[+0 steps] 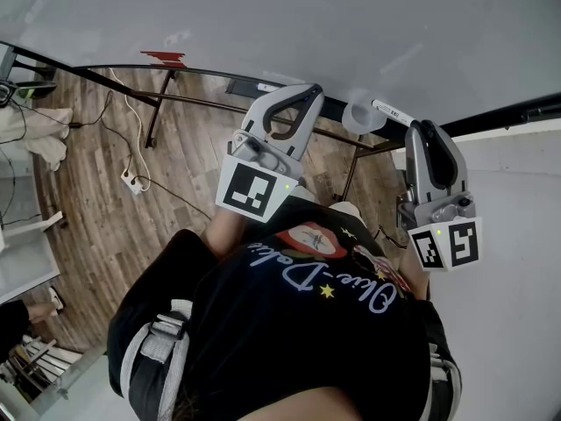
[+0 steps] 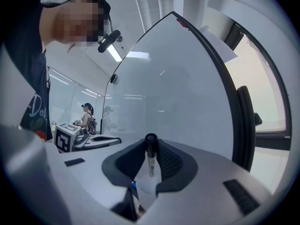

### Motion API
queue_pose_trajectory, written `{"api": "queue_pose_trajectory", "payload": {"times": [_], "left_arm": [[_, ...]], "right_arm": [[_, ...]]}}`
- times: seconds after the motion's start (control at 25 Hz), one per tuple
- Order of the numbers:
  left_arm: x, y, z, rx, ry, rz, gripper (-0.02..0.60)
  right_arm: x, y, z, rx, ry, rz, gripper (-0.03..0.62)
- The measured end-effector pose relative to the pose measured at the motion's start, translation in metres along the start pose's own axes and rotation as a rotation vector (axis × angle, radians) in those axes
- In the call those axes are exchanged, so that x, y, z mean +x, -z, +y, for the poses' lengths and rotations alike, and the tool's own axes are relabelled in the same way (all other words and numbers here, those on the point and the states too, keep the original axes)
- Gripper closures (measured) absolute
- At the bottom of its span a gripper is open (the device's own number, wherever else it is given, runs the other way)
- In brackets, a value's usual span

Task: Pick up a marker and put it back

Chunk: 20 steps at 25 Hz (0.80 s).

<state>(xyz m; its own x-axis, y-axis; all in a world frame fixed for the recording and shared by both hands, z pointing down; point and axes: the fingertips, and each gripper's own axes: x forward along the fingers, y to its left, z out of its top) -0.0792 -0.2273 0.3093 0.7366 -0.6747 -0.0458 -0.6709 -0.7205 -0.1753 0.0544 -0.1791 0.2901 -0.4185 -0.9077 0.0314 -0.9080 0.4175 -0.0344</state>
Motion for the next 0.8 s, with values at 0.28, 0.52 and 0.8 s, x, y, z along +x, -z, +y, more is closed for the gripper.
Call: {"api": "queue_pose_trajectory", "payload": {"times": [0.28,0.52,0.8], "left_arm": [[0.001,-0.002,0.001,0.011,-0.002,-0.004,0.578],[0.000,-0.001,0.004,0.008,-0.014,-0.002,0.578],[-0.001,0.001,0.005,0.010,-0.018,0.004,0.578]], "right_arm": [[0.002,0.000,-0.002,-0.004,-0.006,0.003,0.520],[0.006,0.006,-0.002,-0.005,-0.009,0.013,0.520],[0.012,0.016,-0.004,-0.005,-0.009,0.034,0.520]]}}
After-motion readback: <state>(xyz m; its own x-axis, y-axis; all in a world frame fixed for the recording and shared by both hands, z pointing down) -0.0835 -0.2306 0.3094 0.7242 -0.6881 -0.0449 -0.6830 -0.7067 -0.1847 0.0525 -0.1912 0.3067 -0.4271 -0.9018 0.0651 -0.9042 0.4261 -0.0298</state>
